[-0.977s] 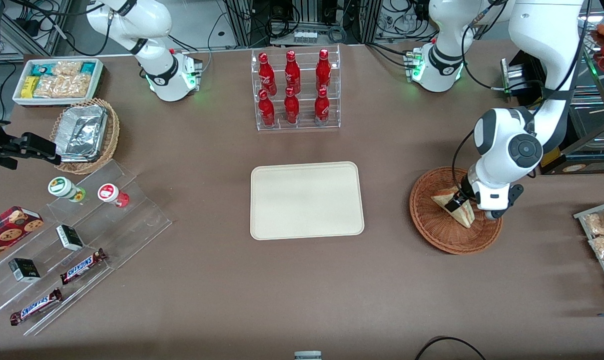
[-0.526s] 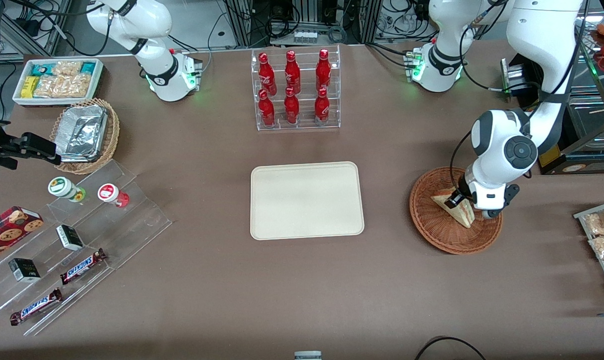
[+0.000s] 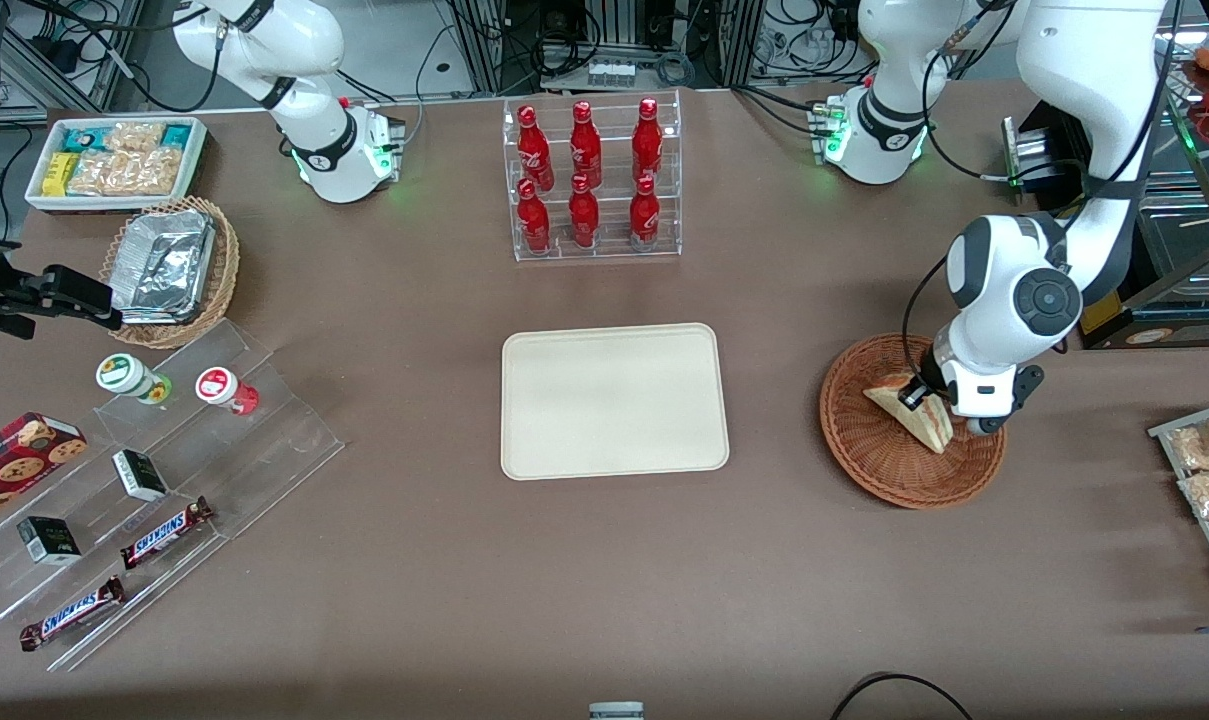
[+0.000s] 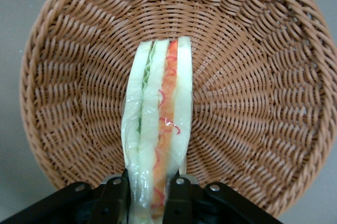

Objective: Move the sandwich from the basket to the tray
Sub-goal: 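Close the left gripper on the sandwich, then lift the sandwich and carry it over the cream tray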

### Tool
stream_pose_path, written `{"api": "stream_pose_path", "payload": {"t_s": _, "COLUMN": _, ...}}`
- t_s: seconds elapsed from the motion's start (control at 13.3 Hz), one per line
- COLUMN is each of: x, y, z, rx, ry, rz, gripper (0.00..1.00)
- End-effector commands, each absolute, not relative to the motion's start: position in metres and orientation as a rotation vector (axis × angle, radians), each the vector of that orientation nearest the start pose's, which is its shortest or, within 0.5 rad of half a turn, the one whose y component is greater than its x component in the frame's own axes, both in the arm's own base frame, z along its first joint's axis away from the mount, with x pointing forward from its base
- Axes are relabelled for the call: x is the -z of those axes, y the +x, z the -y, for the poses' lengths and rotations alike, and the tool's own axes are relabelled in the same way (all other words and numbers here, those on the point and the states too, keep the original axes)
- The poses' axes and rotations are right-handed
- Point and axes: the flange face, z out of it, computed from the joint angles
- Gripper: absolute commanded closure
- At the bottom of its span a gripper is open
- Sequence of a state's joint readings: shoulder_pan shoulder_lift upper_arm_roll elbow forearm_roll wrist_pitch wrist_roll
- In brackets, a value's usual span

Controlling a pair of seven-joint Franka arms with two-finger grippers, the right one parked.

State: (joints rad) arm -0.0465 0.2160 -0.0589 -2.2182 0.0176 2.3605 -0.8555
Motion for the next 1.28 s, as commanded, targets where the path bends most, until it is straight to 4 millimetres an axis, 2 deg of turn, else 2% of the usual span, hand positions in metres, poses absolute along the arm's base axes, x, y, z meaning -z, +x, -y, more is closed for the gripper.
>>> {"api": "stream_pose_path", "payload": {"t_s": 0.0, "x": -0.317, "y": 0.550, "z": 0.079, "rx": -0.120, "ry": -2.899, "rz": 1.056, "gripper": 1.00}}
{"api": "stream_pose_path", "payload": {"t_s": 0.08, "x": -0.330, "y": 0.556, "z": 0.082, "rx": -0.130, "ry": -2.897, "rz": 1.047, "gripper": 1.00}}
{"api": "stream_pose_path", "payload": {"t_s": 0.15, "x": -0.342, "y": 0.560, "z": 0.093, "rx": -0.133, "ry": -2.908, "rz": 1.020, "gripper": 1.00}}
{"api": "stream_pose_path", "payload": {"t_s": 0.3, "x": -0.361, "y": 0.566, "z": 0.120, "rx": -0.142, "ry": -2.933, "rz": 0.957, "gripper": 1.00}}
{"api": "stream_pose_path", "payload": {"t_s": 0.45, "x": -0.370, "y": 0.564, "z": 0.149, "rx": -0.134, "ry": -2.968, "rz": 0.886, "gripper": 1.00}}
{"api": "stream_pose_path", "payload": {"t_s": 0.83, "x": -0.375, "y": 0.546, "z": 0.255, "rx": -0.121, "ry": -3.071, "rz": 0.624, "gripper": 1.00}}
{"api": "stream_pose_path", "payload": {"t_s": 0.98, "x": -0.375, "y": 0.544, "z": 0.289, "rx": -0.116, "ry": -3.101, "rz": 0.534, "gripper": 1.00}}
{"api": "stream_pose_path", "payload": {"t_s": 1.13, "x": -0.365, "y": 0.544, "z": 0.322, "rx": -0.113, "ry": -3.126, "rz": 0.275, "gripper": 1.00}}
{"api": "stream_pose_path", "payload": {"t_s": 1.2, "x": -0.363, "y": 0.541, "z": 0.347, "rx": -0.118, "ry": -3.140, "rz": 0.182, "gripper": 1.00}}
